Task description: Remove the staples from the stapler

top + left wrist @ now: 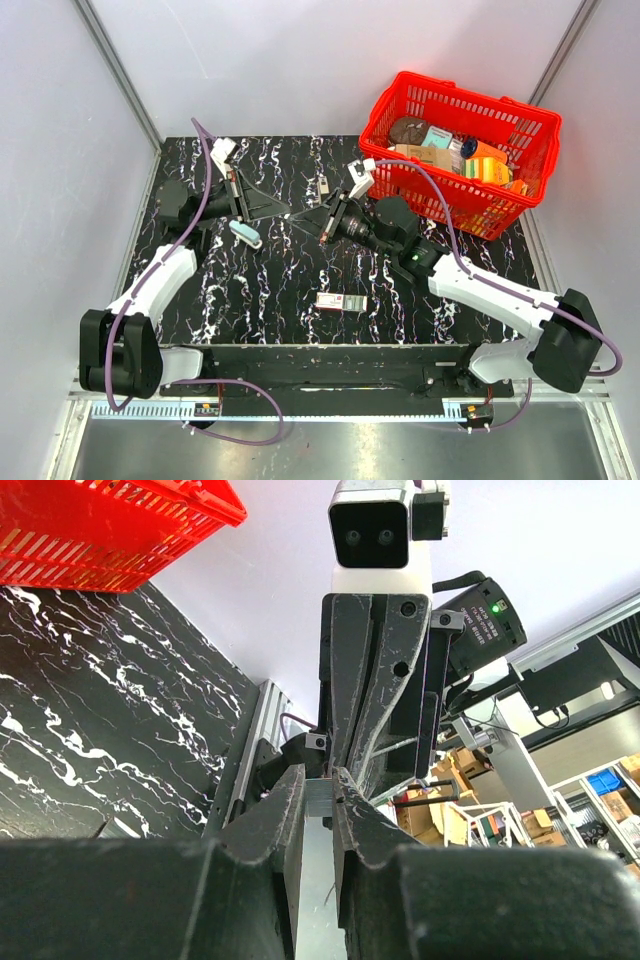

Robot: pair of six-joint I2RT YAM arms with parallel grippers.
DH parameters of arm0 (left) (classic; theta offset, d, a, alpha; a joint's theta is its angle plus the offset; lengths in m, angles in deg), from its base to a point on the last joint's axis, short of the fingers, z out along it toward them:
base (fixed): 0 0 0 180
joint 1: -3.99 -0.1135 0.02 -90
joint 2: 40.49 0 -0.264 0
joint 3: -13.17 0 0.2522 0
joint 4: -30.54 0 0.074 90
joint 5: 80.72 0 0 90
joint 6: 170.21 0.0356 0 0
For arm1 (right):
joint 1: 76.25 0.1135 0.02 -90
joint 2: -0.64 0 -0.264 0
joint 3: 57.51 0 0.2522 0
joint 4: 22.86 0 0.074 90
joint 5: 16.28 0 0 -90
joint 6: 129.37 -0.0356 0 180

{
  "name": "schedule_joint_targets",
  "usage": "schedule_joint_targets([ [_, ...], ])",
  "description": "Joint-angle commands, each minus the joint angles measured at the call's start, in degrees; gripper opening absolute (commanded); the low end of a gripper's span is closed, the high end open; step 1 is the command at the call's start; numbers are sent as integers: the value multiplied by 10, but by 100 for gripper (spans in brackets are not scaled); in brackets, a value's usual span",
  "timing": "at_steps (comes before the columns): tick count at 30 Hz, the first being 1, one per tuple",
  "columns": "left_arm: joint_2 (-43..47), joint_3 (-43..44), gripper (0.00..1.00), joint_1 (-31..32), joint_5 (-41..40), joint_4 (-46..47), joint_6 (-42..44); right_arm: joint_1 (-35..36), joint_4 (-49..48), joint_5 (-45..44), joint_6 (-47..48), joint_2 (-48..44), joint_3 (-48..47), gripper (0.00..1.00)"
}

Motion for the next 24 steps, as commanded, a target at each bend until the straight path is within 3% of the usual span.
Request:
schedule_joint_targets([
  [1,18,12,8,4,13,2,14,-3,-14,-17,3,-19,4,6],
  [7,18,12,6,4,15,1,14,-3,-13,-16,5,-17,6,1],
  [20,11,21,3,3,18,4,3,-3,14,-33,15,-32,23,1],
  [22,11,20,2,3,17,9,-2,-3,8,-28,14,-30,23,10],
  [24,11,20,2,1,17,9,-3,-4,-10,-19,10,-29,24,30],
])
